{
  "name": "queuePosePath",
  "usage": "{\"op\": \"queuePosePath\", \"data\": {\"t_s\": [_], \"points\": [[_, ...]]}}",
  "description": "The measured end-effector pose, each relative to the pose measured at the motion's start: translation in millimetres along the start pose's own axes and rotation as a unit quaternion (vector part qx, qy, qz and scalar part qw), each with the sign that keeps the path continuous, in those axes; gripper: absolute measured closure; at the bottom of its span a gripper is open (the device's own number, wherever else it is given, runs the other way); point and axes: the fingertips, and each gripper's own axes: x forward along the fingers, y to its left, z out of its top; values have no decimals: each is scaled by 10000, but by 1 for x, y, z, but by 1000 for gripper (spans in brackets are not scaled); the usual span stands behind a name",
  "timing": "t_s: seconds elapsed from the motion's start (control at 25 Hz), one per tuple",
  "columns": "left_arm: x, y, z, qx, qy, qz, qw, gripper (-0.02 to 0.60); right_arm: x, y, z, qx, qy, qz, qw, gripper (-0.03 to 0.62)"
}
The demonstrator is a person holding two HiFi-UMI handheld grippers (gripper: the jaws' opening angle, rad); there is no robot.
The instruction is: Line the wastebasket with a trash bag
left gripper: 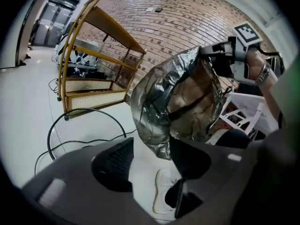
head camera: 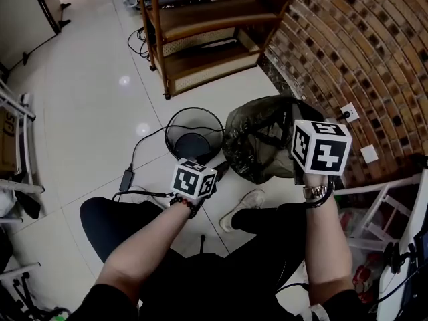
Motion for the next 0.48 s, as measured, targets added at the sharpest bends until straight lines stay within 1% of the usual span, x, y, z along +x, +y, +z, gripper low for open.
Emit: {"op": "queuePosePath", "data": {"t_s": [0.16,0.28,0.44,0.48], "points": [[4,2,3,-100,-49,29,9999,364,-7,8,24,-69,-183,154,9997,574],[4,6,8,-268,-123,44,9996,364,-13,15,43,-99,-319,294,9990,574],[-2,11,19,-419,-318,55,9986,364,-18,26,63,-76,-449,490,9978,574],[-6,11,23,-445,-386,41,9983,373,-19,29,67,-63,-466,533,9975,574]]}}
